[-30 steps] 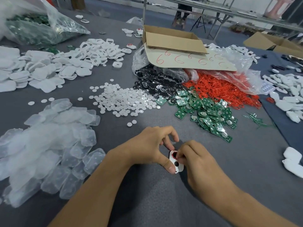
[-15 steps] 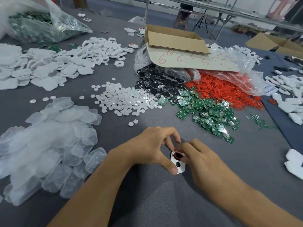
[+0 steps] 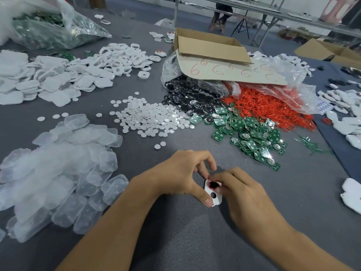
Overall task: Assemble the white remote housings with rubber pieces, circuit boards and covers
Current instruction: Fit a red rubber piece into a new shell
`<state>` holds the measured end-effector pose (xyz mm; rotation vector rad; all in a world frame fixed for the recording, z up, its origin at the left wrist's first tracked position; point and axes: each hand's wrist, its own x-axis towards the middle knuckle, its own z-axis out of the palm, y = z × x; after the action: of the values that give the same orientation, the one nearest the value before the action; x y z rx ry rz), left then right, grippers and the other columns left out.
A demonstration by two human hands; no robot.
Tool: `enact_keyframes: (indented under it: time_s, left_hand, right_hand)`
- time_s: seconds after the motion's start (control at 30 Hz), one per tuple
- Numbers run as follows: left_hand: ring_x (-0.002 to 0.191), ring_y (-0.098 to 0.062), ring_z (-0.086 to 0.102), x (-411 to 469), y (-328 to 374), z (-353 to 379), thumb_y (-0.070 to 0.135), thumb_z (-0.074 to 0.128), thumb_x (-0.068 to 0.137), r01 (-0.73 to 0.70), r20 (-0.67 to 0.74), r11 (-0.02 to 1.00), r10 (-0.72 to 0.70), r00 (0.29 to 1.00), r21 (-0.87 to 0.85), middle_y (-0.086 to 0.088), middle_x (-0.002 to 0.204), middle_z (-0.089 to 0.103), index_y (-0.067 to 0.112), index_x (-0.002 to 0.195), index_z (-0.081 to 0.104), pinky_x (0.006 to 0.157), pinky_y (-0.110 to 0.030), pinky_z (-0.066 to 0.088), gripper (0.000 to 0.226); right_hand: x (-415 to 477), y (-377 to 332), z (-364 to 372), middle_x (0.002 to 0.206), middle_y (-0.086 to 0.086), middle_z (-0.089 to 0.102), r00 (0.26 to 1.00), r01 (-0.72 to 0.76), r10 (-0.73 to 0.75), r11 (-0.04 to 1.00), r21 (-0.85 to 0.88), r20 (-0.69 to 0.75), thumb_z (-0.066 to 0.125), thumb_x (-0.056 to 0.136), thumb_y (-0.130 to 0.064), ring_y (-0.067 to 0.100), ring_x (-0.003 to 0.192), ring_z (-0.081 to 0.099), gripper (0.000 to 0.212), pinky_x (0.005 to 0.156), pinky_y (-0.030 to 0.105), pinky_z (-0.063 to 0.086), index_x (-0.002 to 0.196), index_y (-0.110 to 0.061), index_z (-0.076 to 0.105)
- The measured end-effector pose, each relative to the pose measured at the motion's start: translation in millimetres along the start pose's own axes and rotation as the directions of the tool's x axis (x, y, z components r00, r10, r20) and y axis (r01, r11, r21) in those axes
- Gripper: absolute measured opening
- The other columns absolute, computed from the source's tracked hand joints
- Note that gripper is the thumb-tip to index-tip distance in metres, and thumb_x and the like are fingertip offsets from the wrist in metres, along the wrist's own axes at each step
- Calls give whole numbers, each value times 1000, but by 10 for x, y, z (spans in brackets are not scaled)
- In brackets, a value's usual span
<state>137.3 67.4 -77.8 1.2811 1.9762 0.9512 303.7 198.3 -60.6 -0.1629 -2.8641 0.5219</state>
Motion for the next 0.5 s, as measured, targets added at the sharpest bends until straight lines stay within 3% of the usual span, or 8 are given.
enact_keyframes:
  time_s: [0.13,0.27,0.4,0.5]
  left_hand:
    - [100,6,49,-5,0,2,45,99,53,6,2,1000,-6,1000,-11,25,99,70,41,112,58,83,-22,40,72]
    - [100,7,48,-5,6,-2,44,99,54,2,5,1000,-2,1000,-19,25,99,71,41,112,58,81,-20,38,71]
    - [98,6,49,0,11,6,44,99,52,-5,-10,1000,5,1000,-12,23,97,70,41,111,59,79,-20,38,71]
    - [96,6,50,11,11,12,44,99,51,-10,-19,1000,10,1000,-9,22,95,68,42,108,59,78,-18,37,70]
  right_hand:
    - [-26,21,33,94,-4,63,996,36,-34,999,24,-79,76,83,3,11,76,63,28,69,19,48,104,-16,75]
    - [3,97,-6,87,-6,64,997,54,-50,996,73,-60,78,82,1,3,74,58,30,69,10,44,104,-20,77]
    - [153,205,-140,85,-13,69,993,102,-111,973,208,33,76,85,-17,-1,78,64,21,73,10,46,105,-24,78]
    - [314,260,-218,85,-14,73,985,22,-77,941,338,151,81,79,-18,0,81,70,21,74,22,54,100,-22,80]
